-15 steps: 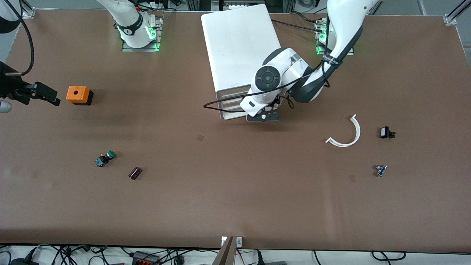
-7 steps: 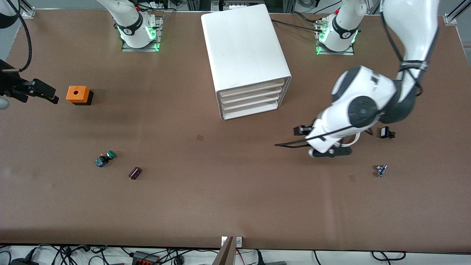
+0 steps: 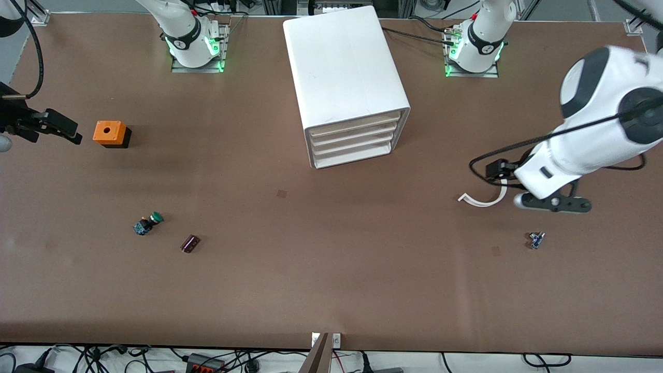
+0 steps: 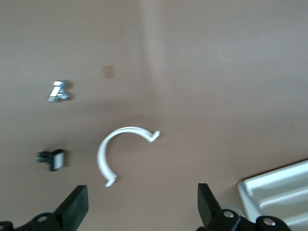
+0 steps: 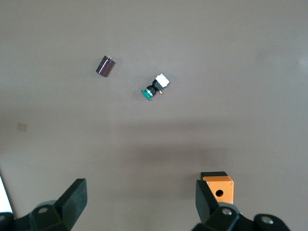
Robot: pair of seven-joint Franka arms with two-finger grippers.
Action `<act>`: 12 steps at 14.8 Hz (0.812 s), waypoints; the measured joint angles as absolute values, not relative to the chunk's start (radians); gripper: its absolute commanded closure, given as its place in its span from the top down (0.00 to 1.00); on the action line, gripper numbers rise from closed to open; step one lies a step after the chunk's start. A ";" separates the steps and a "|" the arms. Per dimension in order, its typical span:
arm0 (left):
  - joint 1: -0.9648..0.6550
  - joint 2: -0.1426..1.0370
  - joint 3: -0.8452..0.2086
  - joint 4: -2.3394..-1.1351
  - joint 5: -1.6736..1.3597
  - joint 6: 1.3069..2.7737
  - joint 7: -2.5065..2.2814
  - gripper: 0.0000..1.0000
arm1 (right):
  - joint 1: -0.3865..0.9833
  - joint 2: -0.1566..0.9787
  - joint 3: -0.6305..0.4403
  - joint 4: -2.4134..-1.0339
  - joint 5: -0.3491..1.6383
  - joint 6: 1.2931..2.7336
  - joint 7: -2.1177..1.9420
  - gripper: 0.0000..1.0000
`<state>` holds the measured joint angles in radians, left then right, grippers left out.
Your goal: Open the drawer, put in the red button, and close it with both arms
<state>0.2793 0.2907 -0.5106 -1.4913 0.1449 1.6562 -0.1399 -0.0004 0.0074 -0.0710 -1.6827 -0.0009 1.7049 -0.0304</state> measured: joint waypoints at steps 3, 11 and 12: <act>0.182 0.194 -0.341 -1.500 0.083 1.642 -0.041 1.00 | 0.000 0.007 -0.071 -1.686 -0.001 1.705 -0.030 1.00; -0.029 -0.044 -0.009 -1.758 -0.011 1.770 -0.021 1.00 | 0.000 0.007 -0.071 -1.689 -0.001 1.705 -0.030 1.00; -0.030 -0.052 -0.008 -1.772 -0.011 1.768 -0.008 1.00 | 0.000 0.007 -0.071 -1.689 -0.001 1.705 -0.030 1.00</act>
